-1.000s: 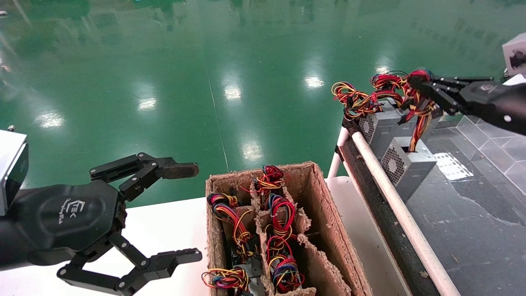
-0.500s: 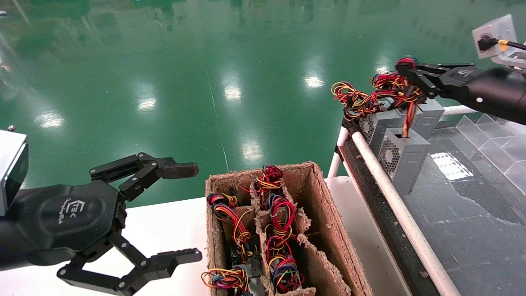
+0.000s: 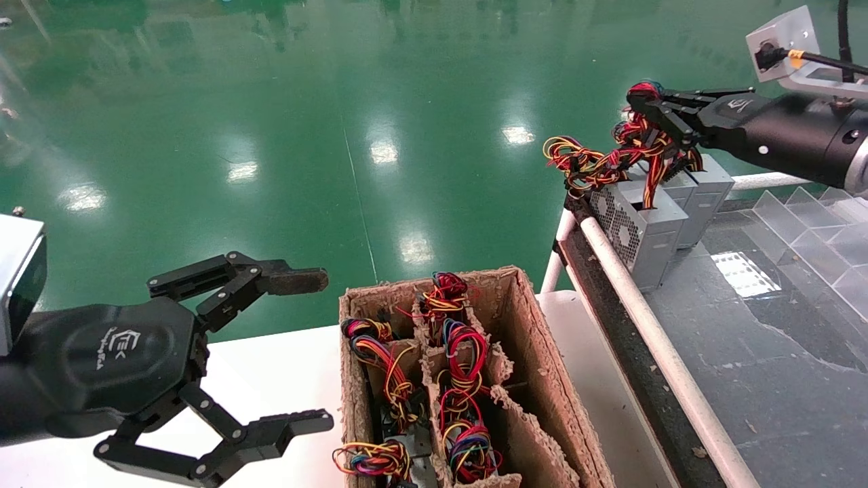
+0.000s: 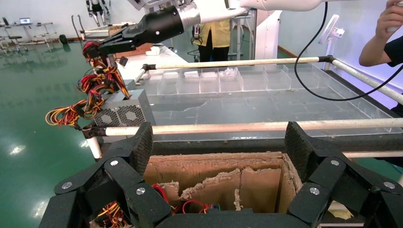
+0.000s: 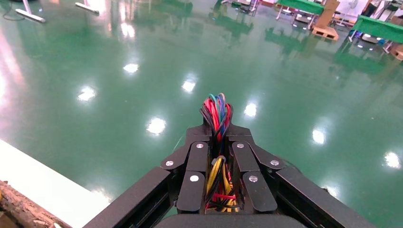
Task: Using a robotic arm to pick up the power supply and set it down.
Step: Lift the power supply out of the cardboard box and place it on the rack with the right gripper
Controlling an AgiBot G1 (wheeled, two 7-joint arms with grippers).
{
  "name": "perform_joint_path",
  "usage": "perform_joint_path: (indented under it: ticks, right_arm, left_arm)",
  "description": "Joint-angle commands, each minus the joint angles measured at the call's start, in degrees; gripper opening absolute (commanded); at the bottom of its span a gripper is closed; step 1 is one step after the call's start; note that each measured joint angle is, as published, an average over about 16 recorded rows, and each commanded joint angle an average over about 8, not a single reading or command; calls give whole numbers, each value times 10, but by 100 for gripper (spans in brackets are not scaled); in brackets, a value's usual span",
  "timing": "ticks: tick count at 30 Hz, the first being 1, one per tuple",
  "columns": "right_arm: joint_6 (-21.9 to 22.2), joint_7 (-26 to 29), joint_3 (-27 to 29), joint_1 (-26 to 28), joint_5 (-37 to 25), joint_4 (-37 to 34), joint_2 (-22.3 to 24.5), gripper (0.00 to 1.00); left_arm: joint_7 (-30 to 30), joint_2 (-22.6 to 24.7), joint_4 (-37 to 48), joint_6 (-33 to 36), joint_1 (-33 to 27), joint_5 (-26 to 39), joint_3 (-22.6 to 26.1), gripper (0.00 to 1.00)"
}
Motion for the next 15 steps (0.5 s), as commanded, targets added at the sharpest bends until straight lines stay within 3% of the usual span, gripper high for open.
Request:
perform_joint_path:
  ticks: [1, 6, 8, 15]
  right_arm:
    - [2, -3, -1, 0, -1, -3, -2, 20]
    - [2, -6, 0, -1, 1, -11, -1, 83]
    - [2, -7, 1, -1, 1, -13, 0, 100]
    - [0, -8, 2, 1, 3, -17, 2, 100]
  left_arm:
    - [0, 0, 0, 0, 0, 0, 0, 100]
    - [0, 0, 0, 0, 0, 0, 0, 100]
    - [0, 0, 0, 0, 0, 0, 0, 100]
    - [0, 0, 0, 0, 0, 0, 0, 100]
